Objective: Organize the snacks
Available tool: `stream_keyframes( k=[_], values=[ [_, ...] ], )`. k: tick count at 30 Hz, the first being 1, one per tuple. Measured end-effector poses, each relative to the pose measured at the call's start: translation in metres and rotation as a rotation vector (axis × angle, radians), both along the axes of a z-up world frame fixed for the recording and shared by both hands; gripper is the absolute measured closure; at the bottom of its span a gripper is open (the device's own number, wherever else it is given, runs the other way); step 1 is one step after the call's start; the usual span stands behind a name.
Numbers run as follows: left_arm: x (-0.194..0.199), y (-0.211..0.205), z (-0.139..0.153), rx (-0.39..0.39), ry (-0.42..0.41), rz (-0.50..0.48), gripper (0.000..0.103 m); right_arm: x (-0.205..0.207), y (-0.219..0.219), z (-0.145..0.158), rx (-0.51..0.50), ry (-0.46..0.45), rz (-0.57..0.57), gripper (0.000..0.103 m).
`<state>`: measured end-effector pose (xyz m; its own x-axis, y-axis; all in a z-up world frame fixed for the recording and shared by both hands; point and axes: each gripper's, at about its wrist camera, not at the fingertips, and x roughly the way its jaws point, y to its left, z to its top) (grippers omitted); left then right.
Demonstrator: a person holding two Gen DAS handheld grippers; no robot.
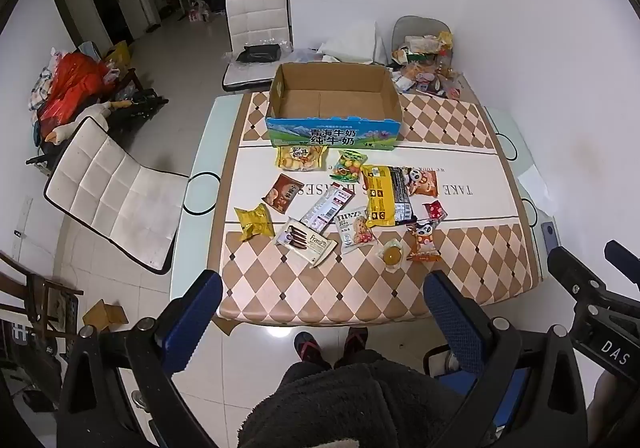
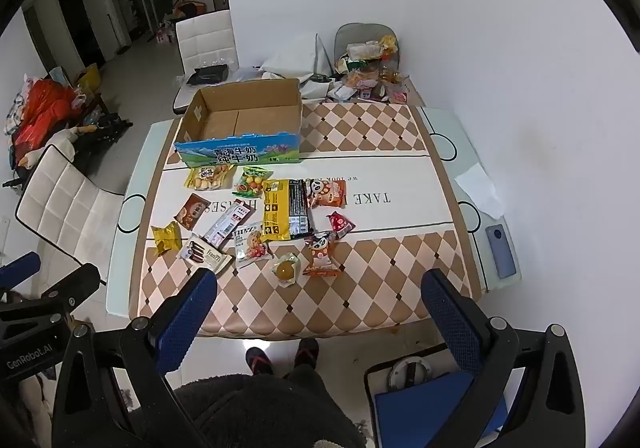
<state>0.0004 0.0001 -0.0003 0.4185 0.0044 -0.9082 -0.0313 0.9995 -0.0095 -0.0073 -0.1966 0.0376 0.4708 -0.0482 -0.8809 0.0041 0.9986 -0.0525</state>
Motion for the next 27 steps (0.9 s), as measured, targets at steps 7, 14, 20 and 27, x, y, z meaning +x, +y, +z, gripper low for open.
stream_keyframes(
  k=[7,14,20,27],
  values=[
    [0.0008,0.0018,-0.0004,-0.016,-0.002,0.001,0.000,0.0001,0.0007,-0.0005,0.007,0.009,0.001,0.000],
    [0.0005,0.0013,-0.0007,-0.017,-0.008,0.002,0.000,0.0005,0.0040,0.0018,0.006,0.008,0.008,0.000],
    [0.0000,0.0022,-0.0001,-0.022,-0.009,0.002,0.000,-0.0007,0.0060,0.0016,-0.002,0.005,0.004,0.000],
    [0.0027,0.0059,0.0012,-0.018,-0.017,-0.001,0.000,-0.0003,0.0086,0.0017,0.001,0.001,0.003,0.000]
  ],
)
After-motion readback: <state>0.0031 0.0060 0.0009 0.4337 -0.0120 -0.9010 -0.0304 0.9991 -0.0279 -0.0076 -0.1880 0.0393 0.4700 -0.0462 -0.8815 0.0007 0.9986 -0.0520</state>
